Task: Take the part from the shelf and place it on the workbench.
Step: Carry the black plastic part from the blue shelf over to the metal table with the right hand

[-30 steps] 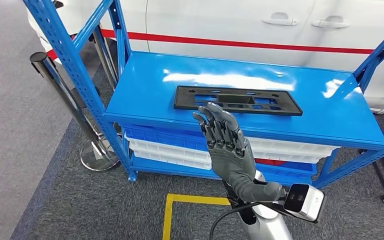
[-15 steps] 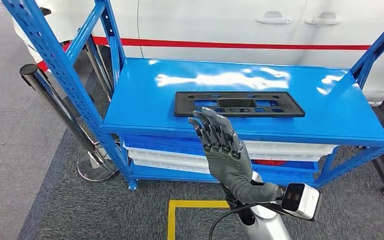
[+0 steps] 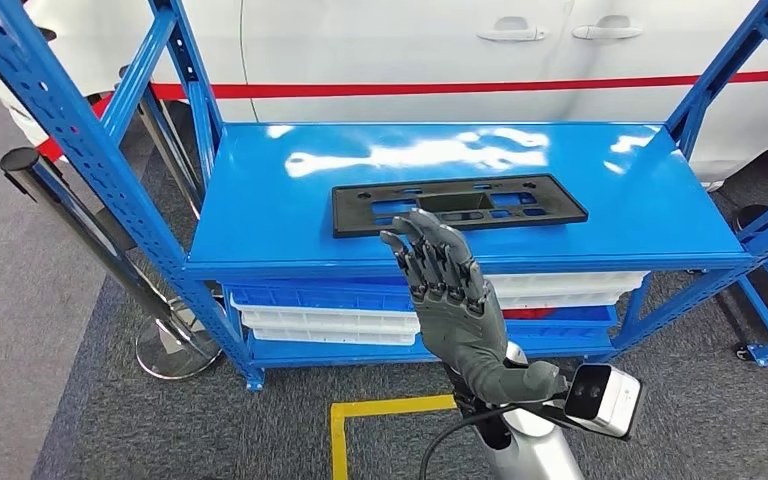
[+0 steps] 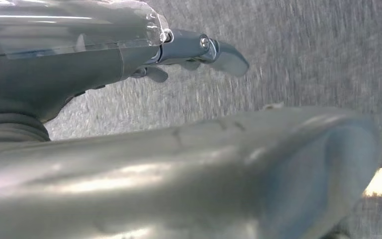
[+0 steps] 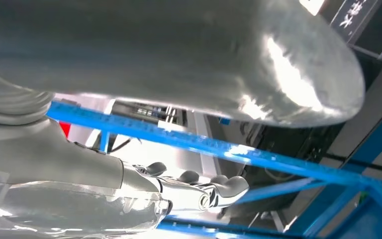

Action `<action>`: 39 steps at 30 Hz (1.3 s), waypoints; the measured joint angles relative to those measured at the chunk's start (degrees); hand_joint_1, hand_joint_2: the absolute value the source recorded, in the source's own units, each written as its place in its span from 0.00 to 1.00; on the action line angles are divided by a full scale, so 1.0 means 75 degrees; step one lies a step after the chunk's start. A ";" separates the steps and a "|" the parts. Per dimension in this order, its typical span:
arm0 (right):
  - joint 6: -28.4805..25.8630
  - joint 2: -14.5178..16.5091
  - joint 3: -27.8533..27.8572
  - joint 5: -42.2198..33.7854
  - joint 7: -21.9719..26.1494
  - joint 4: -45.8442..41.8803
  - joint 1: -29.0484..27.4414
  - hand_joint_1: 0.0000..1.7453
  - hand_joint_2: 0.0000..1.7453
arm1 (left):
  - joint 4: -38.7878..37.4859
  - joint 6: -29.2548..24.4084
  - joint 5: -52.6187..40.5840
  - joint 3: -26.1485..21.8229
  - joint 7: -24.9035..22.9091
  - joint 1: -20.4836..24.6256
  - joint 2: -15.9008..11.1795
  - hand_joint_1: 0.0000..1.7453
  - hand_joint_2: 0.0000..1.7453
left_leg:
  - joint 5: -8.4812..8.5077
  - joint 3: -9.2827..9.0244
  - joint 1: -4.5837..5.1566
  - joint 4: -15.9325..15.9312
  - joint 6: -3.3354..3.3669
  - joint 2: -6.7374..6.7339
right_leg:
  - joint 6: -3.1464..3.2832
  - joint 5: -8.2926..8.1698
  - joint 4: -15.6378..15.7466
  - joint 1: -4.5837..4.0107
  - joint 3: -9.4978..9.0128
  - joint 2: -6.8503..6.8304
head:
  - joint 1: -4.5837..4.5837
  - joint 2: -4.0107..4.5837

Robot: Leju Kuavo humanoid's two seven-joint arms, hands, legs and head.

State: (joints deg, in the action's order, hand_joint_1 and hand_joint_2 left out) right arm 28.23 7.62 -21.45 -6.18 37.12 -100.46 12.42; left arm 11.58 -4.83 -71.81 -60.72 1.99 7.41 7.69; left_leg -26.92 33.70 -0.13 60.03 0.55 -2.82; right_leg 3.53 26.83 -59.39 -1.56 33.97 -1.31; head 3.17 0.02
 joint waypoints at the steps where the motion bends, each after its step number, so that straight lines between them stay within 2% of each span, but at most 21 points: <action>1: -0.0018 0.0004 0.0001 0.0007 -0.0001 -0.0005 -0.0003 0.00 0.00 | 0.0000 -0.0006 0.0009 -0.0001 -0.0032 0.0003 0.0000 0.00 0.00 | 0.0005 -0.0023 0.0003 -0.0027 -0.0028 0.0001 | -0.0007 -0.0052 0.0111 0.0026 -0.0061 0.0019 | -0.0008 0.0000; 3: -0.0041 0.0016 0.0001 0.0018 -0.0005 -0.0016 0.0013 0.00 0.00 | 0.0000 -0.0027 0.0033 -0.0014 -0.0093 -0.0006 -0.0005 0.00 0.00 | -0.0137 0.0027 0.0013 0.0164 -0.0083 0.0128 | -0.0042 -0.0160 0.0383 0.0112 -0.0228 0.0042 | -0.0004 0.0000; 6: -0.0049 0.0031 0.0001 0.0036 -0.0010 -0.0014 0.0032 0.00 0.00 | 0.0000 -0.0044 0.0056 -0.0036 -0.0125 -0.0043 -0.0020 0.00 0.00 | -0.0704 0.0641 -0.0036 0.1403 -0.0178 0.0311 | -0.0125 -0.0118 0.0503 0.0173 -0.0337 0.0092 | 0.0007 -0.0001; 8: -0.0056 0.0031 0.0002 0.0066 -0.0012 0.0004 0.0017 0.00 0.00 | 0.0000 -0.0052 0.0054 -0.0037 -0.0127 -0.0078 -0.0034 0.00 0.00 | -0.0707 0.0925 -0.0088 0.1865 -0.0260 0.0316 | -0.0190 0.0007 0.0452 0.0196 -0.0386 0.0156 | 0.0004 -0.0001; 10: -0.0075 0.0031 0.0002 0.0106 -0.0016 0.0017 0.0012 0.00 0.00 | 0.0000 -0.0063 0.0052 -0.0039 -0.0129 -0.0105 -0.0055 0.00 0.00 | -0.0189 0.0670 -0.0145 0.1246 -0.0344 0.0313 | -0.0295 0.0120 0.0331 0.0248 -0.0479 0.0196 | 0.0004 0.0000; 12: -0.0106 0.0033 0.0001 0.0143 -0.0020 0.0024 0.0018 0.00 0.00 | -0.0002 -0.0066 0.0051 -0.0042 -0.0136 -0.0113 -0.0062 0.00 0.00 | 0.0109 0.0271 -0.0173 0.0432 -0.0387 0.0344 | -0.0428 0.0261 0.0154 0.0272 -0.0518 0.0221 | 0.0014 -0.0001; 15: -0.0184 0.0039 -0.0003 0.0190 -0.0028 0.0034 0.0033 0.00 0.00 | -0.0006 -0.0068 0.0047 -0.0045 -0.0159 -0.0113 -0.0060 0.00 0.00 | 0.0020 0.0116 -0.0151 0.0155 -0.0227 0.0382 | -0.0547 0.0366 0.0019 0.0242 -0.0494 0.0264 | 0.0015 -0.0001; 17: -0.0224 0.0039 -0.0004 0.0212 -0.0032 0.0042 0.0041 0.00 0.50 | -0.0005 -0.0076 0.0044 -0.0048 -0.0172 -0.0117 -0.0063 0.00 0.00 | -0.0014 0.0079 -0.0164 0.0156 -0.0134 0.0379 | -0.0595 0.0426 -0.0030 0.0251 -0.0493 0.0257 | -0.0010 -0.0001; 19: -0.0240 0.0039 -0.0004 0.0225 -0.0034 0.0049 0.0067 0.00 1.00 | -0.0004 -0.0085 0.0043 -0.0050 -0.0177 -0.0109 -0.0066 0.00 0.00 | -0.0055 0.0014 -0.0190 0.0118 -0.0059 0.0378 | -0.0664 0.0661 -0.0550 0.0264 -0.0232 0.0220 | -0.0053 -0.0001; 21: -0.0247 0.0039 -0.0004 0.0234 -0.0036 0.0073 0.0083 0.00 1.00 | -0.0003 -0.0083 0.0043 -0.0052 -0.0181 -0.0103 -0.0067 0.00 0.00 | -0.0108 -0.0035 -0.0181 0.0103 -0.0007 0.0380 | -0.0712 0.0966 -0.1539 0.0275 0.0395 0.0195 | -0.0084 -0.0001; 22: -0.0254 0.0039 -0.0004 0.0237 -0.0039 0.0093 0.0083 0.00 1.00 | -0.0003 -0.0080 0.0044 -0.0054 -0.0187 -0.0105 -0.0067 0.00 0.00 | -0.0141 -0.0066 -0.0171 0.0102 0.0006 0.0380 | -0.0711 0.1014 -0.1949 0.0276 0.0714 0.0193 | -0.0084 -0.0001; 23: -0.0267 0.0038 -0.0004 0.0238 -0.0040 0.0115 0.0082 0.00 1.00 | -0.0003 -0.0081 0.0044 -0.0058 -0.0192 -0.0112 -0.0067 0.00 0.00 | -0.0185 -0.0112 -0.0158 0.0100 0.0013 0.0384 | -0.0687 0.0915 -0.2129 0.0268 0.0930 0.0193 | -0.0085 -0.0001; 24: -0.0284 0.0037 -0.0004 0.0238 -0.0041 0.0132 0.0082 0.00 1.00 | -0.0003 -0.0086 0.0044 -0.0062 -0.0196 -0.0118 -0.0067 0.00 0.00 | -0.0234 -0.0176 -0.0140 0.0097 0.0015 0.0391 | -0.0640 0.0665 -0.2032 0.0250 0.1009 0.0194 | -0.0086 -0.0001; 26: -0.0317 0.0036 -0.0006 0.0238 -0.0042 0.0147 0.0088 0.00 1.00 | -0.0004 -0.0101 0.0043 -0.0068 -0.0192 -0.0129 -0.0059 0.00 0.00 | -0.0341 -0.0338 -0.0110 0.0060 0.0022 0.0407 | -0.0450 -0.0081 -0.1160 0.0169 0.0792 0.0197 | -0.0086 -0.0001; 28: -0.0334 0.0035 -0.0007 0.0238 -0.0047 0.0153 0.0096 0.00 1.00 | -0.0015 -0.0115 0.0041 -0.0071 -0.0179 -0.0126 -0.0029 0.00 0.00 | -0.0402 -0.0468 -0.0100 -0.0020 0.0003 0.0416 | -0.0240 -0.0490 -0.0410 0.0069 0.0515 0.0180 | -0.0050 -0.0001; 31: -0.0343 0.0032 -0.0013 0.0235 -0.0048 0.0154 0.0107 0.00 1.00 | -0.0022 -0.0138 0.0022 -0.0073 -0.0173 -0.0111 -0.0009 0.00 0.00 | -0.0411 -0.0565 -0.0106 -0.0195 -0.0094 0.0387 | -0.0072 -0.0431 0.0004 0.0012 0.0326 0.0158 | -0.0068 -0.0001; 33: -0.0347 0.0033 -0.0026 0.0232 -0.0046 0.0149 0.0107 0.00 1.00 | -0.0020 -0.0157 -0.0004 -0.0075 -0.0173 -0.0109 -0.0009 0.00 0.00 | -0.0484 -0.0600 -0.0075 -0.0136 -0.0140 0.0360 | -0.0068 -0.0412 0.0321 0.0073 0.0080 0.0145 | -0.0060 -0.0001; 34: -0.0347 0.0033 -0.0036 0.0231 -0.0046 0.0150 0.0111 0.00 1.00 | -0.0020 -0.0167 -0.0013 -0.0077 -0.0173 -0.0107 -0.0012 0.00 0.00 | -0.0593 -0.0506 -0.0062 0.0104 -0.0159 0.0360 | -0.0083 -0.0413 0.0454 0.0110 -0.0052 0.0138 | -0.0052 -0.0001; 37: -0.0348 0.0031 -0.0058 0.0232 -0.0047 0.0190 0.0109 0.00 1.00 | -0.0020 -0.0178 -0.0022 -0.0081 -0.0175 -0.0116 -0.0017 0.00 0.00 | -0.0994 0.0324 -0.0090 0.1438 -0.0227 0.0374 | -0.0108 -0.0304 0.0512 0.0130 -0.0250 0.0149 | -0.0042 0.0000; 38: -0.0348 0.0031 -0.0061 0.0234 -0.0047 0.0208 0.0100 0.00 1.00 | -0.0020 -0.0176 -0.0024 -0.0081 -0.0177 -0.0126 -0.0020 0.00 0.00 | -0.0958 0.0567 -0.0099 0.1692 -0.0257 0.0373 | -0.0125 -0.0245 0.0483 0.0132 -0.0290 0.0166 | -0.0041 -0.0001; 39: -0.0350 0.0031 -0.0064 0.0235 -0.0047 0.0226 0.0094 0.00 1.00 | -0.0020 -0.0173 -0.0026 -0.0081 -0.0179 -0.0135 -0.0028 0.00 0.00 | -0.0764 0.0688 -0.0109 0.1680 -0.0284 0.0372 | -0.0150 -0.0177 0.0439 0.0140 -0.0330 0.0186 | -0.0042 -0.0001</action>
State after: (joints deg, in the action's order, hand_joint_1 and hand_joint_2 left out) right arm 25.61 7.85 -21.93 -4.41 36.76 -98.77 13.12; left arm 11.43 -6.13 -72.01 -61.33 0.65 6.40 7.49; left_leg -32.65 38.87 -0.95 72.62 -1.58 -0.03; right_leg 2.41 25.50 -56.09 -0.51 31.50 0.09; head 2.86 0.02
